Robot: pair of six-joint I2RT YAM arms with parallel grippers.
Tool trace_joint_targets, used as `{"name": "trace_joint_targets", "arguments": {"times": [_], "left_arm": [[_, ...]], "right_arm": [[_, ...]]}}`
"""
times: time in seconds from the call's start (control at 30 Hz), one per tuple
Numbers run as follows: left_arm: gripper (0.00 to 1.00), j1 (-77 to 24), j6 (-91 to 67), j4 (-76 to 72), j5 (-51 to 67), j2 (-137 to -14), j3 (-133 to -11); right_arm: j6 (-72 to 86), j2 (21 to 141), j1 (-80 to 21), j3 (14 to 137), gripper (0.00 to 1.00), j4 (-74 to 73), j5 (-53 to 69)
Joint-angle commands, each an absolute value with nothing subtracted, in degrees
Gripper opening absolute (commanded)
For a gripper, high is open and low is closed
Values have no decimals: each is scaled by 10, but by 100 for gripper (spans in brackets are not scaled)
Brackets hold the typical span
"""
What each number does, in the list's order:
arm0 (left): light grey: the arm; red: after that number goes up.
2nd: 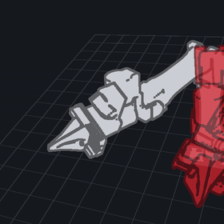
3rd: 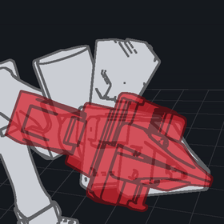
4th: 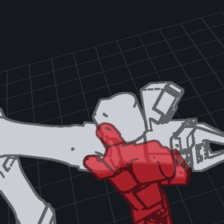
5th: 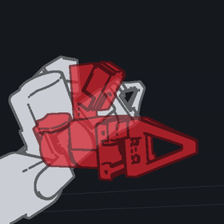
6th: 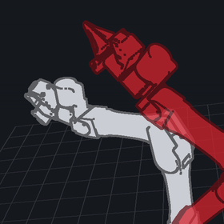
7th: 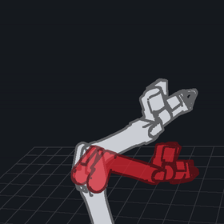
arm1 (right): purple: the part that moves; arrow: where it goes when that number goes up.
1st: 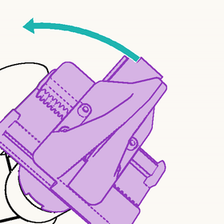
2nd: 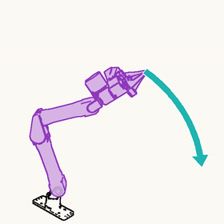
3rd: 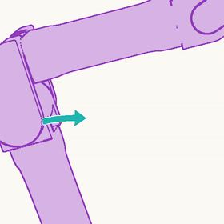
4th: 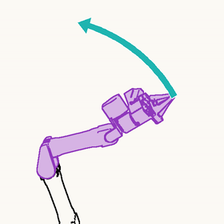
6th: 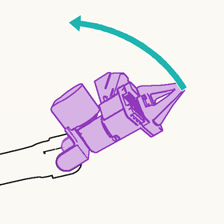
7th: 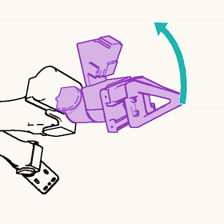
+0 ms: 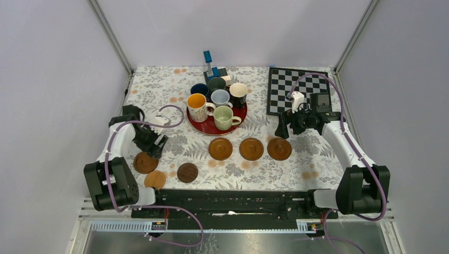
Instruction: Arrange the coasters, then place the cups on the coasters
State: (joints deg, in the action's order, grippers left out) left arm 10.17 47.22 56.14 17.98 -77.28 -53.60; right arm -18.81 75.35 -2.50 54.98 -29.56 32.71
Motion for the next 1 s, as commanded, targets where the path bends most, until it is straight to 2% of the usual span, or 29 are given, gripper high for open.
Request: {"name": "trace_joint_targets", "arguments": {"times": [0.0, 0.3, 0.47, 0.63, 0.97], "left_arm": [[76, 176, 538, 536, 161, -787, -531], [71, 251, 543, 411, 84, -837, -484], [65, 254, 529, 401, 106, -872, -488], [59, 234, 499, 409, 148, -899, -510], [49, 138, 414, 350, 149, -926, -509]], "right_arm": [[-197, 741, -22, 551, 100, -304, 350], [-197, 744, -22, 552, 100, -305, 349], [-197, 744, -22, 551, 100, -304, 349], [-198, 740, -22, 549, 100, -301, 345], [-199, 734, -22, 545, 100, -298, 338]]}}
